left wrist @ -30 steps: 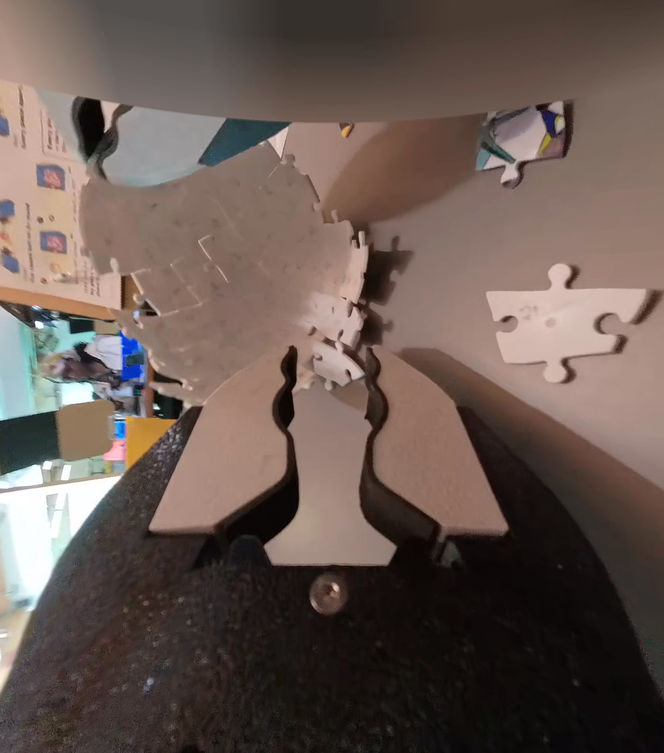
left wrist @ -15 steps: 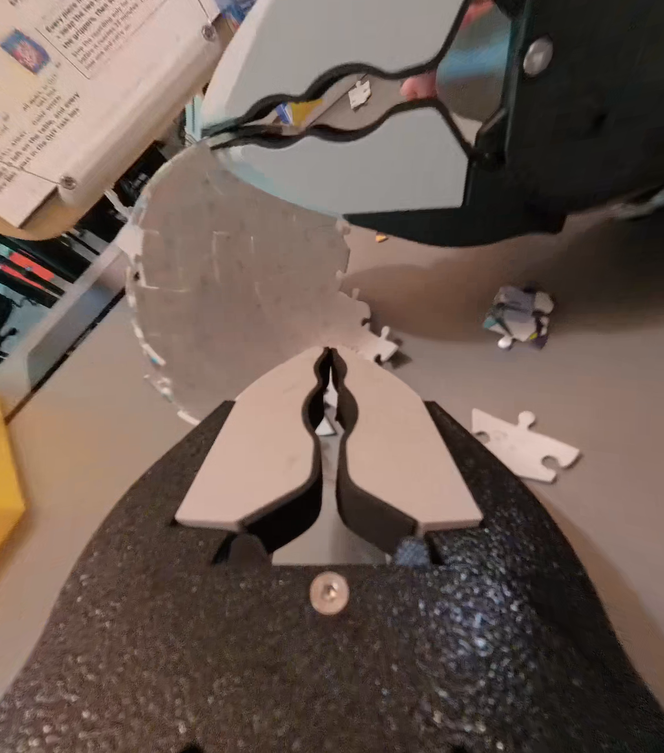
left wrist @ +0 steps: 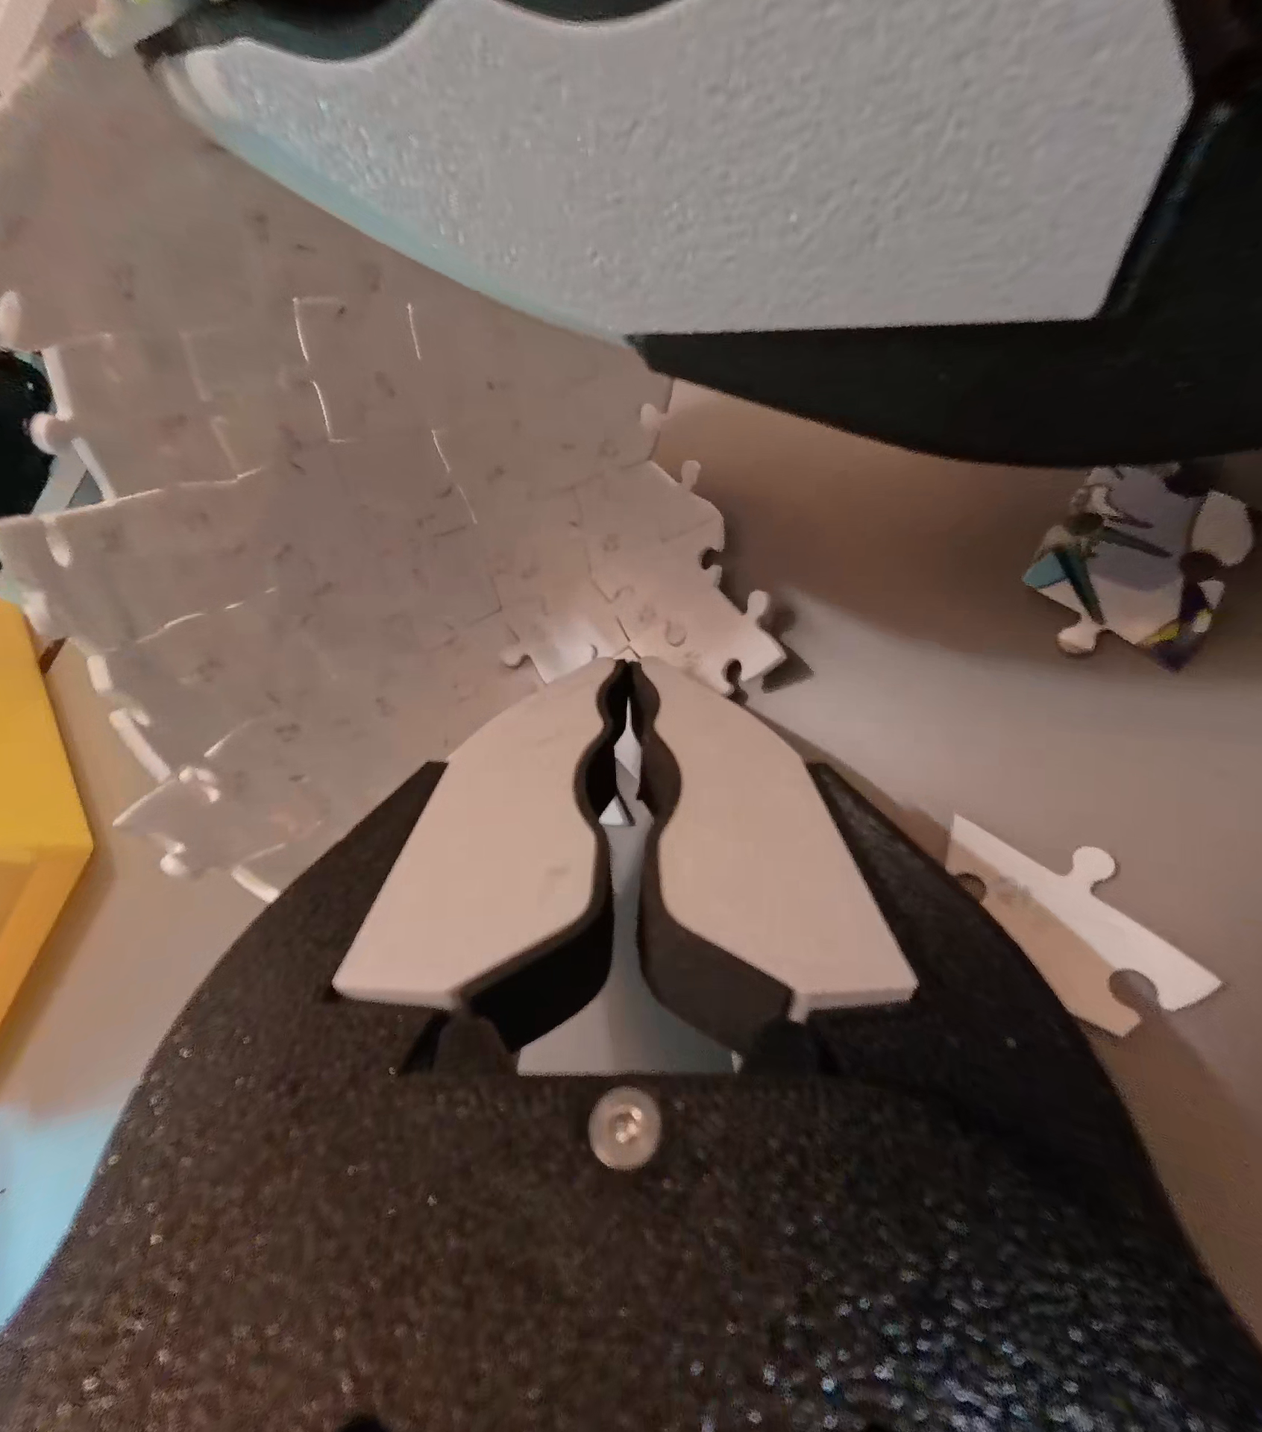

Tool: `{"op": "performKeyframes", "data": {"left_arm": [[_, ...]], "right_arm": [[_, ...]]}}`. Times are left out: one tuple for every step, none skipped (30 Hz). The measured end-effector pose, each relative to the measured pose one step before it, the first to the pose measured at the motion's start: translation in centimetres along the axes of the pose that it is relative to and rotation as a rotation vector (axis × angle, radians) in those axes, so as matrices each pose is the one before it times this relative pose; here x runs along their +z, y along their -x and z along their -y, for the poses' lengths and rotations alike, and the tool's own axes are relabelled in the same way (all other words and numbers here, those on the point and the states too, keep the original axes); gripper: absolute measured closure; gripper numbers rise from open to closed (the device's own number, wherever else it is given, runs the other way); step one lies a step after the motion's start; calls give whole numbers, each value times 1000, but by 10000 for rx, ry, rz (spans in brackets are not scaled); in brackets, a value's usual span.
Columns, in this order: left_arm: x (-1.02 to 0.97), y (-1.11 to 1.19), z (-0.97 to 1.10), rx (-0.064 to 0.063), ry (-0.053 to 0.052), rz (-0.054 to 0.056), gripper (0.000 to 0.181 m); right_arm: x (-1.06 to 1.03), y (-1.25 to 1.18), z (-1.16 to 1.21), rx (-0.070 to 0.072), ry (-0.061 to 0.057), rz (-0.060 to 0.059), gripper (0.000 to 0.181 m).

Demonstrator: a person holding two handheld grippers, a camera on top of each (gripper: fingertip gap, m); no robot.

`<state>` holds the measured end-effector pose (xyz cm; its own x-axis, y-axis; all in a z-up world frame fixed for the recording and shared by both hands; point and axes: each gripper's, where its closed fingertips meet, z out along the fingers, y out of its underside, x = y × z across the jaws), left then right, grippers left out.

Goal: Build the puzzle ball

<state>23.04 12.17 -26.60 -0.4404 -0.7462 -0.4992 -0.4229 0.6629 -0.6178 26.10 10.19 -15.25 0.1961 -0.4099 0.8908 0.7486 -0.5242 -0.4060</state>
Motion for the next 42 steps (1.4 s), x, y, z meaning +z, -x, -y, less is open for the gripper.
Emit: {"op": "performKeyframes", "data": {"left_arm": [[17,5,67,16,-22,61,181],[23,-22,65,-10,-16,20,181],[26,-24,12,1,30,15,181],[4,-1,-8,41,36,31,181],[-58,-12,23,88,-5,28,181],[-318,75,153,122,-85,54,181],[-739,388,455,45,-240,187,181],[-1091,516,864,-85,-486,165,181],[-1259,483,1095,-194,-615,3,181],[-1188,622,1048,-239,-513,-11,181],[-989,972,830,-163,-295,165,181],[-756,1255,593,47,-102,319,181],[-580,1229,464,329,-35,289,181],[-420,1077,527,533,-131,237,178],[-199,815,587,680,-266,194,168],[67,514,442,785,-306,154,156],[327,280,105,846,-195,163,148],[501,127,-175,815,-62,199,148],[590,-131,-246,725,-30,119,148],[587,-365,-236,666,-42,7,149],[504,-306,-140,600,-61,76,149],[412,-179,70,503,-140,167,150],[342,-151,216,432,-195,155,151],[356,-173,108,387,-113,131,152],[368,-241,-110,358,70,36,153],[316,-187,-30,88,-1,-33,154],[271,122,-29,-38,-48,124,155],[242,234,-129,19,8,160,156],[219,85,-191,94,76,8,156],[196,56,-108,61,48,-31,158],[139,156,33,-55,-72,76,164],[86,35,113,-105,-138,21,176],[65,62,33,-129,-90,34,179],[30,59,37,-119,-76,39,179],[11,29,31,-79,-78,50,180],[5,7,-20,6,-28,73,180],[34,37,-121,62,42,120,180],[31,63,-176,38,67,157,179],[23,18,-155,-25,16,122,179],[-20,60,-122,-73,-23,134,179],[-55,90,-174,-107,1,148,179],[-71,75,-202,-156,-1,133,179]], "right_arm": [[28,-30,-5,58,-5,5,178],[28,-9,6,15,-2,5,178],[27,28,45,-28,-7,11,178],[22,23,55,-47,-11,9,178],[12,18,74,-56,-14,8,178],[4,0,49,-98,-14,0,178],[-12,29,30,-132,-3,3,178],[-14,8,25,-110,-7,-4,178],[3,9,27,-47,-12,-4,178],[40,9,40,-19,-12,13,179],[62,13,36,-54,-10,6,179],[75,29,47,-107,-7,6,179],[79,13,59,-140,11,-8,179],[80,13,84,-132,18,-5,178],[42,15,126,-116,-7,-4,179],[40,33,163,-131,-27,2,179],[22,12,140,-128,-12,-11,179],[23,4,110,-100,0,-13,179],[14,16,99,-74,-8,-1,179],[5,13,80,-68,-8,0,179],[-11,-13,36,-68,4,-5,179],[-19,4,19,-41,2,0,179],[-22,-1,-10,-24,6,0,179],[-6,-11,-10,-9,8,-3,179],[16,-11,-16,-15,5,-2,179],[-16,62,-15,-90,-30,0,179],[33,48,-102,-10,51,22,179],[21,-25,-7,46,3,-7,179],[-1,-34,39,75,-26,0,179],[27,11,4,59,-3,21,179],[3,2,-24,11,2,0,179],[-2,28,-23,-9,-9,11,179],[-13,46,-67,24,8,27,178],[-26,12,-25,76,-20,17,178],[-50,-47,8,113,-30,-6,176],[-100,-168,27,143,-57,-51,171],[-140,-210,25,196,-59,-35,165],[-174,-72,39,296,-80,82,155],[-265,48,93,350,-140,171,146],[-344,45,29,308,-107,174,138],[-378,-186,-208,254,26,28,134],[-372,-232,-324,259,54,11,131]]}}
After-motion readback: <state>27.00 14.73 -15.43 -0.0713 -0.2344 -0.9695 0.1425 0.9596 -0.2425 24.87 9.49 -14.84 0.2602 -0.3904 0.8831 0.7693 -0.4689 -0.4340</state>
